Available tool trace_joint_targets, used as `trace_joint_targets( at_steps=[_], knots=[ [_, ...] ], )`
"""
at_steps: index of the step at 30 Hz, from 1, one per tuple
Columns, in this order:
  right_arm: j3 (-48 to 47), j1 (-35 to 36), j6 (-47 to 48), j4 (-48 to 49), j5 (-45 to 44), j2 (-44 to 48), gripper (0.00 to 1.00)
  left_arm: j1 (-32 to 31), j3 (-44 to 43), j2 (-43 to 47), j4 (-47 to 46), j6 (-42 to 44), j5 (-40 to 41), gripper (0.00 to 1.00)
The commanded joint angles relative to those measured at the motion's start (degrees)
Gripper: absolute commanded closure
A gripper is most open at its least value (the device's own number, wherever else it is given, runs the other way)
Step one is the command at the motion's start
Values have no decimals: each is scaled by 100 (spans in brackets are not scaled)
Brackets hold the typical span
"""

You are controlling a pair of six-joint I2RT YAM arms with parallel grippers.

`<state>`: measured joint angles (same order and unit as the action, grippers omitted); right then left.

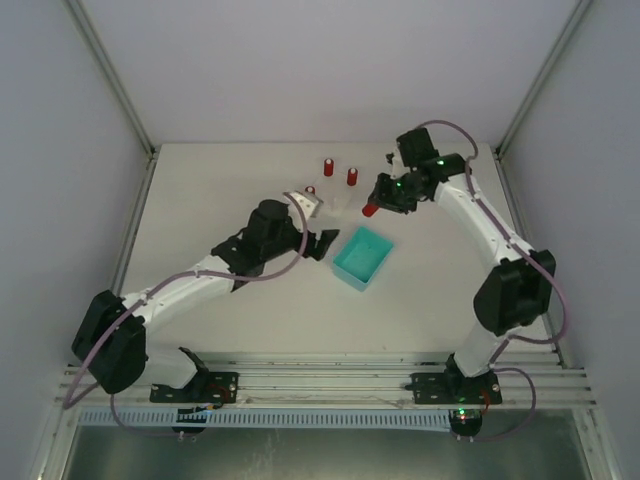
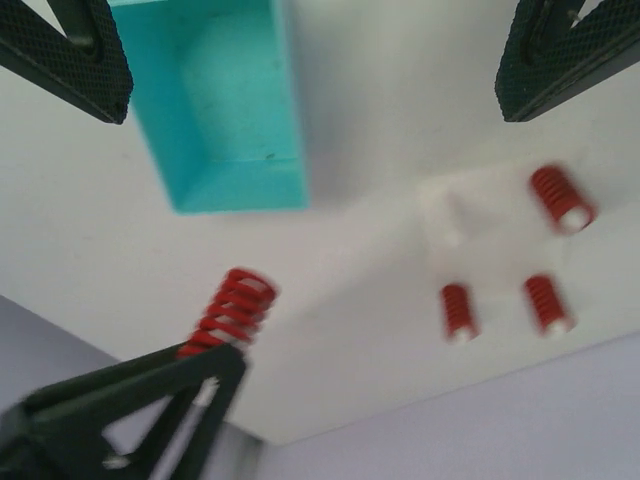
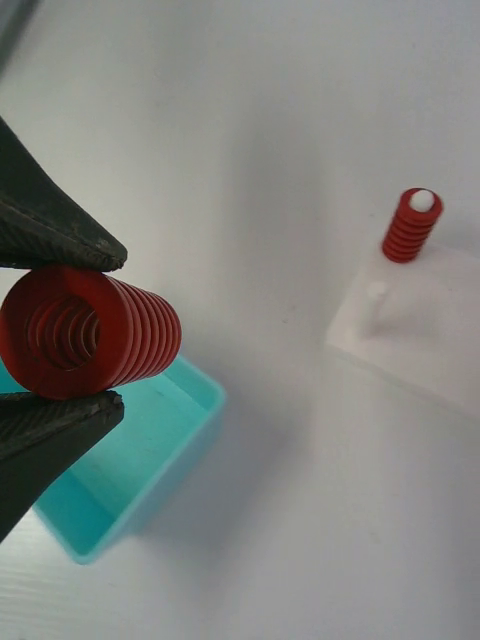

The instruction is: Install the large spring

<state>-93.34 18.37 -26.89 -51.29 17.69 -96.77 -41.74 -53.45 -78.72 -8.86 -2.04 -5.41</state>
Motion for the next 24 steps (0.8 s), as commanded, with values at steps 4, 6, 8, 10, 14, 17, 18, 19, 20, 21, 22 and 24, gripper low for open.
trace_joint_targets(
  at_steps=[4, 6, 8, 10, 14, 17, 18, 19, 20, 21, 22, 24],
  knots=[
    [-941, 521, 523, 204, -1701, -847, 100, 1139, 537, 602, 870, -1713, 230, 1],
    [-1124, 632, 658, 322, -1985, -1054, 100, 1366, 634, 718, 1125, -1821, 341, 1],
    [-1406, 705, 755, 372, -2026, -1324, 100, 1480, 708, 876, 1255, -1837, 413, 1],
    [-1774, 768, 773, 249, -2039, -1616, 100, 1576, 813, 1022, 1314, -1892, 474, 1],
    [-2309, 989, 946, 72, -2249, -2124, 100, 1701, 998, 1155, 1270, -1966, 450, 1],
    [-2580, 1094, 1046, 65, -2356, -2406, 100, 1717, 1055, 1172, 1202, -1890, 301, 1],
    [-2693, 1110, 1027, 40, -2364, -2498, 100, 1721, 1052, 1166, 1203, -1860, 274, 1],
    [-2818, 1123, 1002, -3, -2360, -2592, 100, 1718, 1046, 1170, 1215, -1834, 255, 1],
    [-2946, 1137, 982, -63, -2379, -2702, 100, 1717, 1035, 1186, 1244, -1804, 239, 1],
    [-3095, 1153, 956, -163, -2434, -2809, 100, 1714, 1037, 1206, 1272, -1766, 234, 1],
    [-3200, 1179, 950, -220, -2486, -2883, 100, 1721, 1036, 1228, 1285, -1738, 227, 1],
    [-3369, 1227, 974, -232, -2557, -3008, 100, 1715, 1063, 1280, 1291, -1677, 202, 1]
  ],
)
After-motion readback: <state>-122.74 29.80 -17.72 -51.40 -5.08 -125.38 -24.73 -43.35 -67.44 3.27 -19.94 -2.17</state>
